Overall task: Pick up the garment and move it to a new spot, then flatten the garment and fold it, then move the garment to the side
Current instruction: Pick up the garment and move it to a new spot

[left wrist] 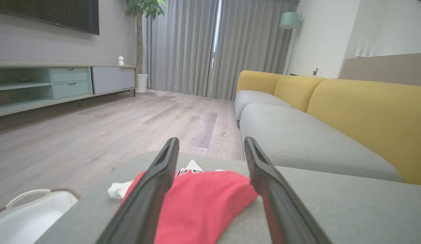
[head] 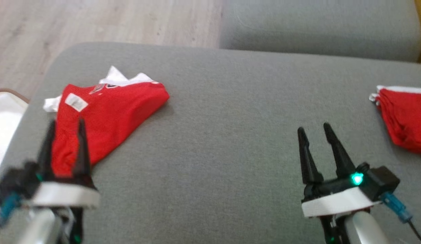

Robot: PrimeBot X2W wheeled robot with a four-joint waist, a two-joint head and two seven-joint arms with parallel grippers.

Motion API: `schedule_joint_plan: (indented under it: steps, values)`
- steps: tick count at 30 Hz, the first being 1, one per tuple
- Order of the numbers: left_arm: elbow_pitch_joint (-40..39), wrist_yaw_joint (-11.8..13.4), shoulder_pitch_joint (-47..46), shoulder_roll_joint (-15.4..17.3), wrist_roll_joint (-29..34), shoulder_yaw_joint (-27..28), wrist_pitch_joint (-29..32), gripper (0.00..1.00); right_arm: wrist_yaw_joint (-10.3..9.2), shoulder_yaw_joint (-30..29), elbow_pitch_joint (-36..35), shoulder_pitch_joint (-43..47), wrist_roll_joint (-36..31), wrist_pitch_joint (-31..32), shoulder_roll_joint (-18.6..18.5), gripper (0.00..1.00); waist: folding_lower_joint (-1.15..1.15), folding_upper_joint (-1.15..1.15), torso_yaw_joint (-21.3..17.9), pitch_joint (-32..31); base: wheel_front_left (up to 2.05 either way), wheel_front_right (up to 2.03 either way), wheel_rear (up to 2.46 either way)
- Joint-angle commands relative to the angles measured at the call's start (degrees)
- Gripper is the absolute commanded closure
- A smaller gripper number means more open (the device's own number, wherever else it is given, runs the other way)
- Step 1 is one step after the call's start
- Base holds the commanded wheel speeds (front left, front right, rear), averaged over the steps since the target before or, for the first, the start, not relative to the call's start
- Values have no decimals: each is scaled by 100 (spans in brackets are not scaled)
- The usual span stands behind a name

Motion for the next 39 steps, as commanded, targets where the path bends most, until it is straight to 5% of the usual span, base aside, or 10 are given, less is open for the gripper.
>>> schedule_joint_plan:
  steps: [1, 12, 22, 29, 39]
  values:
    - [-279, 37, 27, -43, 213, 391, -29, 0, 37, 152, -164, -60, -28, -62, -14, 0, 1, 0, 138, -152, 0, 0, 0]
    - [-394, -300, 1022, -1118, 1234, 995, -29, 0, 37, 244, -98, 169, -56, -62, -14, 0, 1, 0, 359, -318, 0, 0, 0]
    - [-297, -767, 947, -1419, 1699, 1687, -29, 0, 37, 263, -149, 72, -64, -62, -14, 0, 1, 0, 330, -68, 0, 0, 0]
    - [519, -968, 148, -1026, 1844, 1785, 164, 0, 37, 187, -223, -164, -330, -62, -14, 0, 1, 0, 295, 579, 0, 0, 0]
    - [2421, -1273, -1979, -184, 1452, 1234, 1809, 0, 37, -121, -419, -662, -755, -62, -14, 0, 1, 0, 225, 1605, 0, 0, 0]
